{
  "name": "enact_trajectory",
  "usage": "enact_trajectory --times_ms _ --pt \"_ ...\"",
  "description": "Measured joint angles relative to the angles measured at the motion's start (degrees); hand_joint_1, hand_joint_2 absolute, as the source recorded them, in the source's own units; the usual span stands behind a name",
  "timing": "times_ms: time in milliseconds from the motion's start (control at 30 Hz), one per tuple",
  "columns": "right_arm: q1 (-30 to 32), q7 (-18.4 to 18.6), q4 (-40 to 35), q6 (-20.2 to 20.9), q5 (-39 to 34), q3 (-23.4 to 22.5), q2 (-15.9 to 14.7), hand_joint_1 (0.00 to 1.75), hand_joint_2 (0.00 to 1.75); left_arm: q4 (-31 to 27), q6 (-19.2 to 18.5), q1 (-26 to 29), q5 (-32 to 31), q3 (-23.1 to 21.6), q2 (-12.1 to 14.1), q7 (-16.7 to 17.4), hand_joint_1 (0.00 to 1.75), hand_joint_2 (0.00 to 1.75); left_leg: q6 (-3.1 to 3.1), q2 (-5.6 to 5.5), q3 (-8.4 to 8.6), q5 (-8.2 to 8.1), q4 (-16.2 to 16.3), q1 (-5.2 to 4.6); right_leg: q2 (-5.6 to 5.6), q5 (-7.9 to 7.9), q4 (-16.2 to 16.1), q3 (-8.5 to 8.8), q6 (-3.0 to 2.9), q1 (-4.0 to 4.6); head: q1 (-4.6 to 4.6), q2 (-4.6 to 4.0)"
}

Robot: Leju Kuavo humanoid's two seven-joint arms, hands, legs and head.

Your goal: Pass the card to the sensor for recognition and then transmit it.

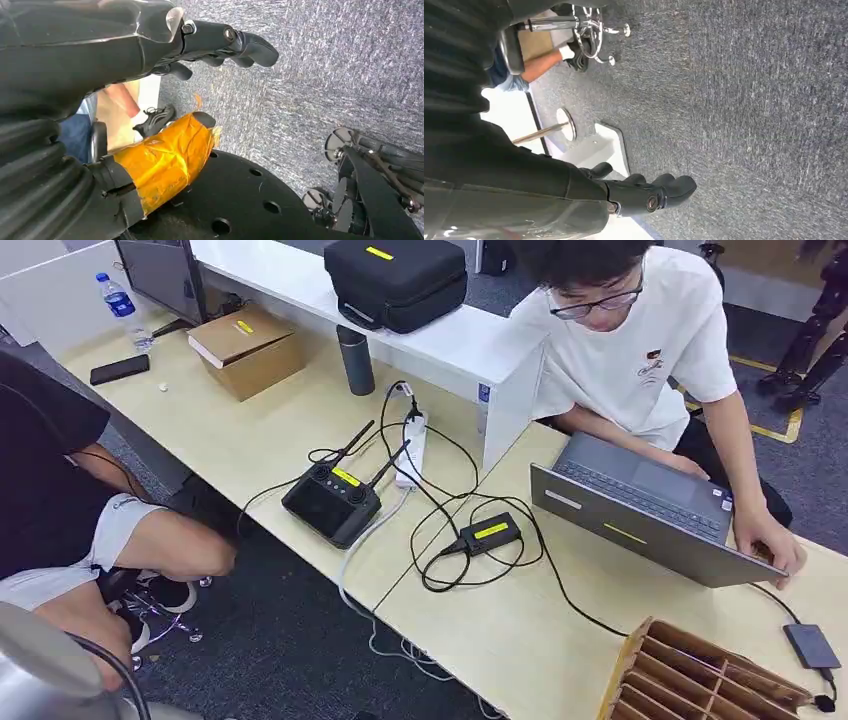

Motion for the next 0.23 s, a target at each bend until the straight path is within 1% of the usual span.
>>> enact_trajectory --times_ms 233 --pt "0.0 -0.7 0.0 -0.1 0.1 0.0 0.0 0.00 1.75 0.0 -0.1 0.0 0.3 0.0 0.0 -0.3 0.00 1.75 0.00 0.00 0.00 0.00 0.0 0.00 0.00 0.00 0.0 0.00 0.00 0.00 0.00 0.00"
